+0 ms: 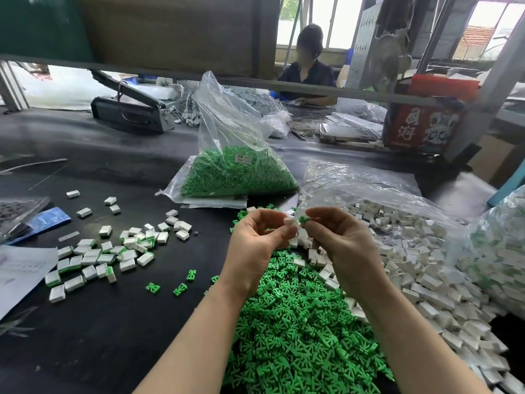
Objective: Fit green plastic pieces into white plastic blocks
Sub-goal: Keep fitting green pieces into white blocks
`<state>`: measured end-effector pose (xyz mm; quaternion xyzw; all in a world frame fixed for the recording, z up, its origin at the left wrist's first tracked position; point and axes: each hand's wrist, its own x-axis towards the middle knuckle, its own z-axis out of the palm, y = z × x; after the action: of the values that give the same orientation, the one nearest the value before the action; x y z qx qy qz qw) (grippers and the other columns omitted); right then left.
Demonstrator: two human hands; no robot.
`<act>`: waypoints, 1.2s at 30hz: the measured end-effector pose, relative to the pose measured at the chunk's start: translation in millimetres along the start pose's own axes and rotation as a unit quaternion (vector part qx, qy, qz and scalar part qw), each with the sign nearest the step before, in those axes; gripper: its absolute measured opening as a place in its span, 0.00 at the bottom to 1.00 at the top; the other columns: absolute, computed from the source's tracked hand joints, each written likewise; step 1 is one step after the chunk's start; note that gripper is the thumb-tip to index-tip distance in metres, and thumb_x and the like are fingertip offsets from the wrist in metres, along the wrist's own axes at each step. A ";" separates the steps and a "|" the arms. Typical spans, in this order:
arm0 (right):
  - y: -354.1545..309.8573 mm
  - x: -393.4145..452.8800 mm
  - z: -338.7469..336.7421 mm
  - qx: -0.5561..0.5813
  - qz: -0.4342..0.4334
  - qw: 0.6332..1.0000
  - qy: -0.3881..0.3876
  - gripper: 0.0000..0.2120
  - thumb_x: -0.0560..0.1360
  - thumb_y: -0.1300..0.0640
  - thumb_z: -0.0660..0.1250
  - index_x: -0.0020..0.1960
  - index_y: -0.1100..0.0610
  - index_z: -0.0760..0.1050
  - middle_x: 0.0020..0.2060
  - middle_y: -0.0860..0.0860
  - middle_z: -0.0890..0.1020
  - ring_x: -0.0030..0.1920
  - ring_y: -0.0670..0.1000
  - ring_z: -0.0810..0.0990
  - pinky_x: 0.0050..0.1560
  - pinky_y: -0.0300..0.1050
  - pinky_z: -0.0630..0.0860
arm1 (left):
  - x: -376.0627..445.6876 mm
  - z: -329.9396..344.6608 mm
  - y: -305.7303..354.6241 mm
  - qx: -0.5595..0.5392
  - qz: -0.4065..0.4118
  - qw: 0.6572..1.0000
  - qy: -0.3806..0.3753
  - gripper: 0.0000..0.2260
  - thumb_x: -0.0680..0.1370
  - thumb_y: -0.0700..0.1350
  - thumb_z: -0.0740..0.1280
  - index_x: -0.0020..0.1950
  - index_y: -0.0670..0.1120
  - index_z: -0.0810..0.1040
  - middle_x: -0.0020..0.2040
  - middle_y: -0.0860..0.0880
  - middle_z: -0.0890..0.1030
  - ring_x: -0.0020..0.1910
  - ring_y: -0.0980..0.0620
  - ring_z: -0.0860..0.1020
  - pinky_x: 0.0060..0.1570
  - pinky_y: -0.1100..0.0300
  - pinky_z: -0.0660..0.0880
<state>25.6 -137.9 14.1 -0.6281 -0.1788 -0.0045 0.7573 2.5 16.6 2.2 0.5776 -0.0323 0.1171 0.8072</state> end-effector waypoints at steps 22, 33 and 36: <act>-4.7 -3.6 8.4 -0.275 -0.145 0.950 0.038 0.05 0.73 0.63 0.73 0.49 0.59 0.82 0.38 0.50 0.84 0.39 0.51 0.84 0.41 0.46 0.83 | -1.4 -6.9 1.5 0.029 0.048 0.998 -0.028 0.08 0.72 0.32 0.72 0.50 0.38 0.84 0.42 0.46 0.86 0.40 0.57 0.83 0.42 0.67 0.77; -3.5 -5.0 11.1 -0.312 -0.081 0.946 -0.025 0.14 0.82 0.60 0.59 0.37 0.60 0.70 0.30 0.56 0.75 0.31 0.52 0.70 0.34 0.54 0.68 | -0.3 -7.7 0.2 0.099 0.047 0.992 -0.062 0.06 0.76 0.41 0.71 0.51 0.42 0.79 0.38 0.51 0.81 0.35 0.59 0.77 0.37 0.67 0.74; -4.0 -5.3 12.5 -0.280 -0.062 0.958 -0.019 0.16 0.82 0.62 0.58 0.35 0.58 0.68 0.30 0.54 0.72 0.32 0.50 0.69 0.36 0.56 0.68 | -3.6 -1.7 -4.8 0.157 0.028 0.980 -0.119 0.11 0.82 0.48 0.62 0.45 0.42 0.75 0.34 0.52 0.75 0.32 0.59 0.72 0.35 0.68 0.69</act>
<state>16.4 -128.0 18.2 -0.8028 -0.2227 -0.0892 0.5458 0.0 16.2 -3.4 0.7059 -0.1256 0.0731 0.6932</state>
